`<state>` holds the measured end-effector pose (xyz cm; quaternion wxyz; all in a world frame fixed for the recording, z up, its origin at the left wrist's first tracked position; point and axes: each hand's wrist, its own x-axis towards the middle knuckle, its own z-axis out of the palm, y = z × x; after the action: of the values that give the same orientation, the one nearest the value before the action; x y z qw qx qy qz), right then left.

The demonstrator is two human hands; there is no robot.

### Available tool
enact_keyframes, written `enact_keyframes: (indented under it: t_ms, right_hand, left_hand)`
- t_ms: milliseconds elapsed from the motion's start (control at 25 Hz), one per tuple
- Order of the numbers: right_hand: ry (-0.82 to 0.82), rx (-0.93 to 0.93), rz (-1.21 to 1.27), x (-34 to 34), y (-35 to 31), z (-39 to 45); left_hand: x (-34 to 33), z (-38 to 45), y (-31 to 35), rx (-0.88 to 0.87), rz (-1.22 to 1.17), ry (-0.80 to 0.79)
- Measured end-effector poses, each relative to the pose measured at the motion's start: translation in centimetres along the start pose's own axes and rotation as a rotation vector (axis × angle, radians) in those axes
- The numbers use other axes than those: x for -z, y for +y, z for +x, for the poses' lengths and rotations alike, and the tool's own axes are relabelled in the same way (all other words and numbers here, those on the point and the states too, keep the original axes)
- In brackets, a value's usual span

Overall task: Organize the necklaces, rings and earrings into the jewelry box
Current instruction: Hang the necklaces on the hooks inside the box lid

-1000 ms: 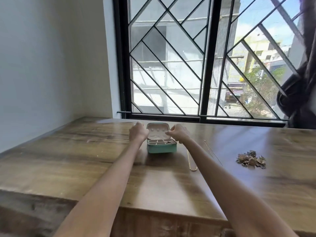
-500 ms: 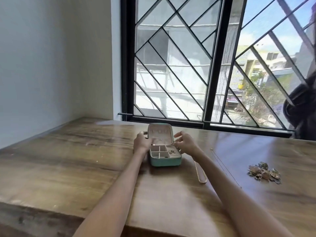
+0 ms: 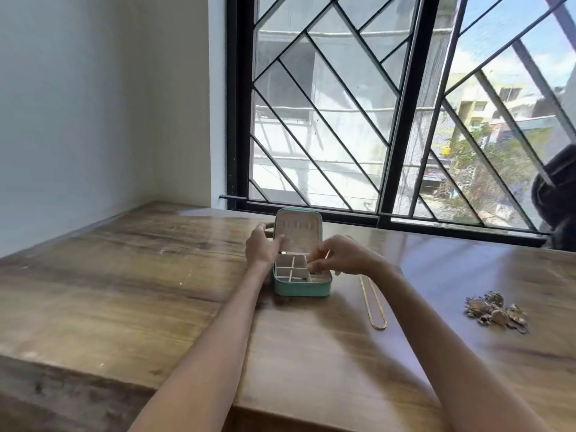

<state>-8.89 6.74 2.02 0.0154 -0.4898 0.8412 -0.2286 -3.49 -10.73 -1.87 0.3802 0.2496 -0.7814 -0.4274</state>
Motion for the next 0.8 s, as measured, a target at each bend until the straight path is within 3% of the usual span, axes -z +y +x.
enact_keyframes:
  t_ms: [160,280,440,600,800]
  right_hand:
    - [-0.021,0.000,0.021,0.0,0.3,-0.2]
    - [-0.030,-0.005,0.035,0.0,0.4,-0.4]
    - [0.013,0.005,0.049,-0.1,-0.1,-0.7]
    - [0.155,0.018,0.112,0.1,-0.3,-0.8]
    - [0.269,0.029,0.390,0.6,-0.7,-0.4]
  left_hand:
    - [0.2,-0.7,0.1,-0.077,0.101,0.023]
    - [0.5,-1.7,1.0,-0.320,0.259,0.080]
    - [1.0,-2.5,2.1,-0.536,0.156,-0.040]
    - [1.1,-2.8,2.7,-0.482,0.028,-0.263]
    - [1.5,-2.8,2.9,-0.370,-0.161,-0.377]
